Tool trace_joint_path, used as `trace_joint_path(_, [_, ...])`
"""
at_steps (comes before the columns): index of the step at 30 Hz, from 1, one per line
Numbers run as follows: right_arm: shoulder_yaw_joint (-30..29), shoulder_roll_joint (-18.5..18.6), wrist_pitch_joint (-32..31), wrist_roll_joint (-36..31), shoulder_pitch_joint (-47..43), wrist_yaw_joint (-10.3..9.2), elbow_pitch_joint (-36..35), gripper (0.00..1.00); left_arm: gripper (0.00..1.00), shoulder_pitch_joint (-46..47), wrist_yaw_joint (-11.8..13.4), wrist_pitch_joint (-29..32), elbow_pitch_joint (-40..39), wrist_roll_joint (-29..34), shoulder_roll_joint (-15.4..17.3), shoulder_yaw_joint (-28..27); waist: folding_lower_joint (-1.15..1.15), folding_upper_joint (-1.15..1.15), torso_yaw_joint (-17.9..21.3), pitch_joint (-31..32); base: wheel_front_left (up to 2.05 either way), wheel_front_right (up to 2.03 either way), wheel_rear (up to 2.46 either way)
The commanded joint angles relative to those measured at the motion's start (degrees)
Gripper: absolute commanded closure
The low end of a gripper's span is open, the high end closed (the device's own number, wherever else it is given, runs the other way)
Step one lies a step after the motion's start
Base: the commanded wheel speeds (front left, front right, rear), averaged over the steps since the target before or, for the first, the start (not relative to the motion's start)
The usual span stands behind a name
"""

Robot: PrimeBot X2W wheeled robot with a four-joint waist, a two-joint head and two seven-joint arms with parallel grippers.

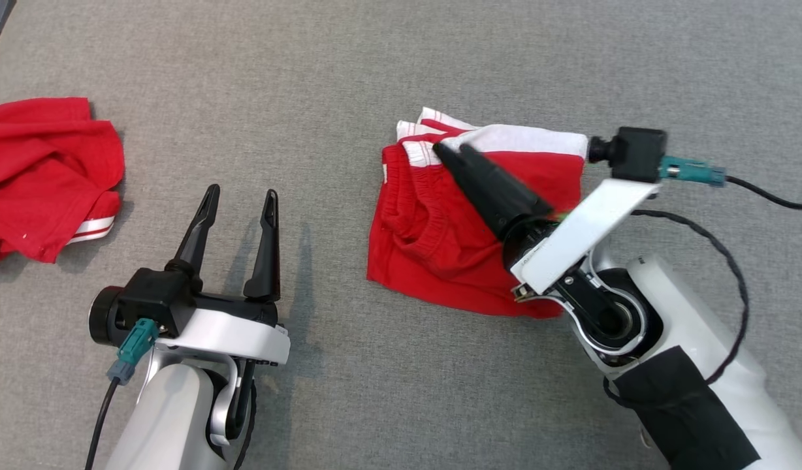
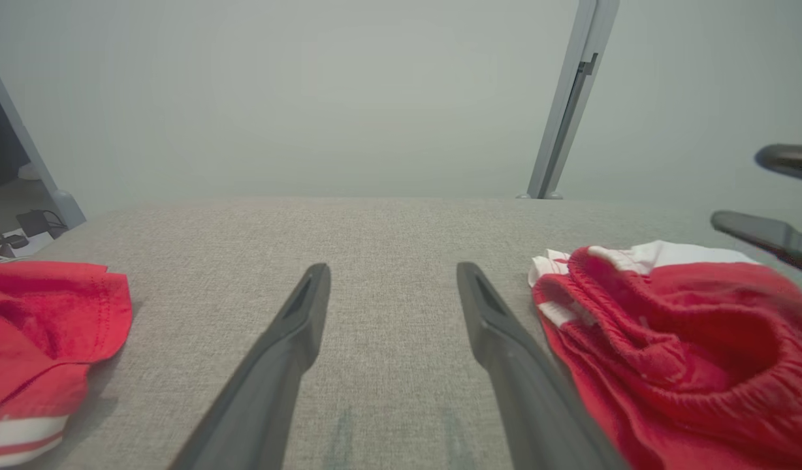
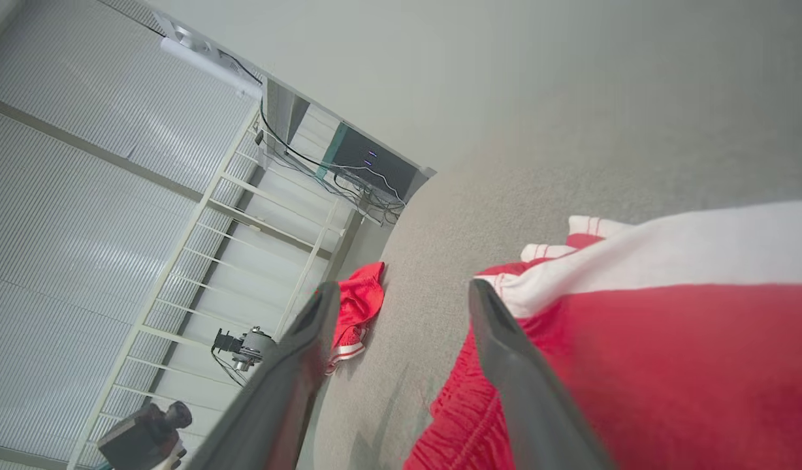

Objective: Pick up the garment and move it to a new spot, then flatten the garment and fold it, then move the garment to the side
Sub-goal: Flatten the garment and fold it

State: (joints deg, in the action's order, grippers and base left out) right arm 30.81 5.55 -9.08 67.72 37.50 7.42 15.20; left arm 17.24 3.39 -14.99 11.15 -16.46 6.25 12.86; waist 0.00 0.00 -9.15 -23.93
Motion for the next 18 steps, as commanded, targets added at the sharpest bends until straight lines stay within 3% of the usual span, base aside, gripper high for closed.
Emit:
trace_joint_path(1, [0.16,0.73,1.31,-0.12,0.72,0.13,-0.79,0.0,0.0,1.08,-0.15,-0.16,0.03,0.38,0.06,-0.33,0.0,0.0,0.31,0.1,0.0,0.0,0.0])
trace_joint_path(10, [-0.67,7.51,19.34,-8.71,-2.97,0.13,-2.64,0.0,0.0,-0.44,-0.11,-0.16,-0.2,1.36,1.04,-2.2,0.0,0.0,3.39,1.53,0.0,0.0,0.0])
trace_joint_path(18, [-7.48,11.34,23.86,-12.09,-10.39,0.13,-2.02,0.0,0.0,-1.66,0.44,-0.16,-1.04,1.69,2.42,-3.67,0.0,0.0,6.2,2.78,0.0,0.0,0.0])
